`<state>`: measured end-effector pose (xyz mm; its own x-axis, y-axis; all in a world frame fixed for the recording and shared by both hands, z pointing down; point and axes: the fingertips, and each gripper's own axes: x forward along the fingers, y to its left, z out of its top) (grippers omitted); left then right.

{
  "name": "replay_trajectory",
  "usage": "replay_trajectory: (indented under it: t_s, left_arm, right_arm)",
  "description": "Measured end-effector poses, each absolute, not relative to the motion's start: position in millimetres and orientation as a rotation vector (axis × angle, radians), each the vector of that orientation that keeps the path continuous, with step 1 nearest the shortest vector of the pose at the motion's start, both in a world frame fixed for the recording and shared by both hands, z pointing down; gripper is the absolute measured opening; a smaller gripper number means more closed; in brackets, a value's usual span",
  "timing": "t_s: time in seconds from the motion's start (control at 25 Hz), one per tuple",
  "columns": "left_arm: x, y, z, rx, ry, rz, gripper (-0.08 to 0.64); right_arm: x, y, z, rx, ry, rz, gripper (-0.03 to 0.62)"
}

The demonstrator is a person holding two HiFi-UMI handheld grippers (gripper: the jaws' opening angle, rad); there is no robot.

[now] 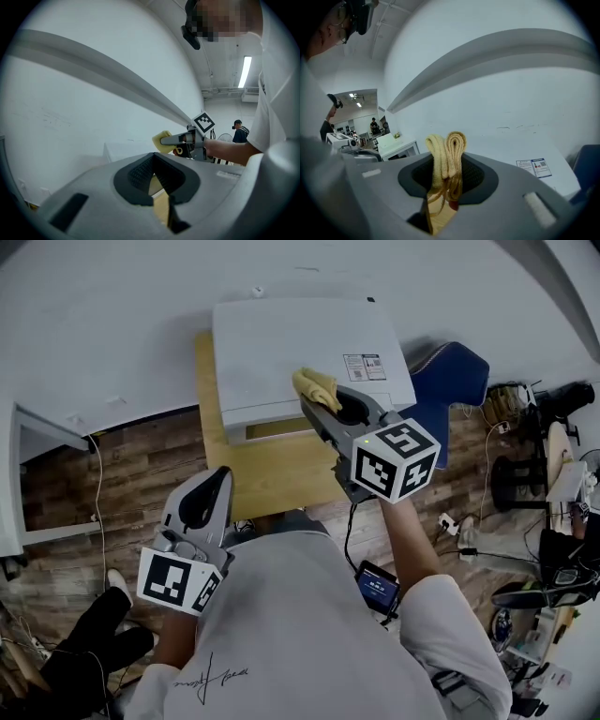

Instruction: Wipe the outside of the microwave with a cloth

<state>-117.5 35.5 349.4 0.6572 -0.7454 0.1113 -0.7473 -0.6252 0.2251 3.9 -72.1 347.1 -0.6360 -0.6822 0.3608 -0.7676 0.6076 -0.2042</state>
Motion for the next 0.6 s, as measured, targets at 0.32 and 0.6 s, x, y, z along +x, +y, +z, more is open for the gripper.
replay_trajectory:
  t_s: [0.32, 0.6]
  left_arm:
    - [-119.0, 19.8, 352.9, 2.623, -1.226, 0.022, -0.003]
    - [-114.8, 10.9, 368.5, 2.592, -1.256, 0.018, -0.003]
  right_arm:
    - [28.8, -54.5, 334.6, 1.253, -2.646, 0.413, 0.121]
    - [59.6, -39.4, 342.5, 1.36, -2.668, 0.42, 0.121]
